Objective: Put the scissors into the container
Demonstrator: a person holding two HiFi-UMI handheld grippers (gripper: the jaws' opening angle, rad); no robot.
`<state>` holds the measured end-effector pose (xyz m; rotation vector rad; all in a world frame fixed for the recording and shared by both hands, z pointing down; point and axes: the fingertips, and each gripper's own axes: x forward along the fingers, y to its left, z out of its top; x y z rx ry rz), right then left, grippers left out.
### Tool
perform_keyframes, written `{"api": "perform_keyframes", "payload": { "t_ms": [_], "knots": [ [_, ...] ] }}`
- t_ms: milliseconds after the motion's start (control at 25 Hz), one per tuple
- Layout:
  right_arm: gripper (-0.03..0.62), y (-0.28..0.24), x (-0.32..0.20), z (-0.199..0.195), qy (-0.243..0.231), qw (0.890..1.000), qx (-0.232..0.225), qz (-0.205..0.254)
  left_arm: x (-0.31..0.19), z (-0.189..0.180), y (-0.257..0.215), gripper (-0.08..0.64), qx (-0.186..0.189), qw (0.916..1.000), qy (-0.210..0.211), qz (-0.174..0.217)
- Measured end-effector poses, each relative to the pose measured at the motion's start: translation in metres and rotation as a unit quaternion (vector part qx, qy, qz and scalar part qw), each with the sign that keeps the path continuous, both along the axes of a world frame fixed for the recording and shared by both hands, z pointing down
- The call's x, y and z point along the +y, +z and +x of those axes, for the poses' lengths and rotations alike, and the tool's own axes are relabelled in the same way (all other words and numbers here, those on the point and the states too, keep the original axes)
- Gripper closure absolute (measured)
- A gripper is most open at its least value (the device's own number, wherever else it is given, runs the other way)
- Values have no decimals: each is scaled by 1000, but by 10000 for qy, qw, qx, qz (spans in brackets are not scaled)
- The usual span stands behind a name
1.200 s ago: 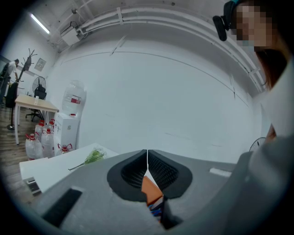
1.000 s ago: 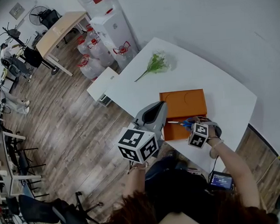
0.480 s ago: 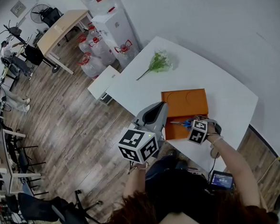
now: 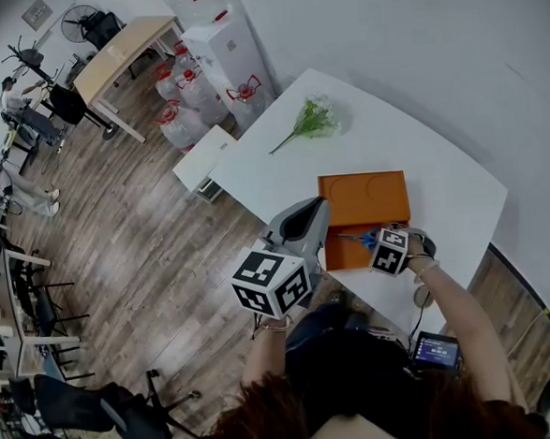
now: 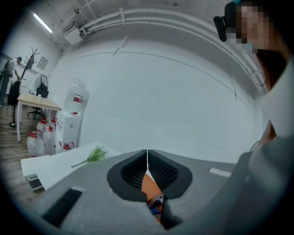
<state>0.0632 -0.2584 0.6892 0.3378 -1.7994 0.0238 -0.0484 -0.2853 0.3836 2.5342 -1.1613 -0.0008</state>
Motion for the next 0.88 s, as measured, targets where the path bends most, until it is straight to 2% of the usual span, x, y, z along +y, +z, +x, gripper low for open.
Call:
{"api": "perform_keyframes", "payload": {
  "t_ms": [400,600,880],
  "knots": [
    [492,-7,-5,0,245,9995,-169,143,3,1,1,538,-29,10000,45,48],
    [505,-28,-14,-1,692,9946,-561,527,2,0,-3,538,-28,9999,42,98],
    [528,-62,-16,-10,1218,9805,-1249,904,6,0,-4,538,27,9999,29,145]
  ]
}}
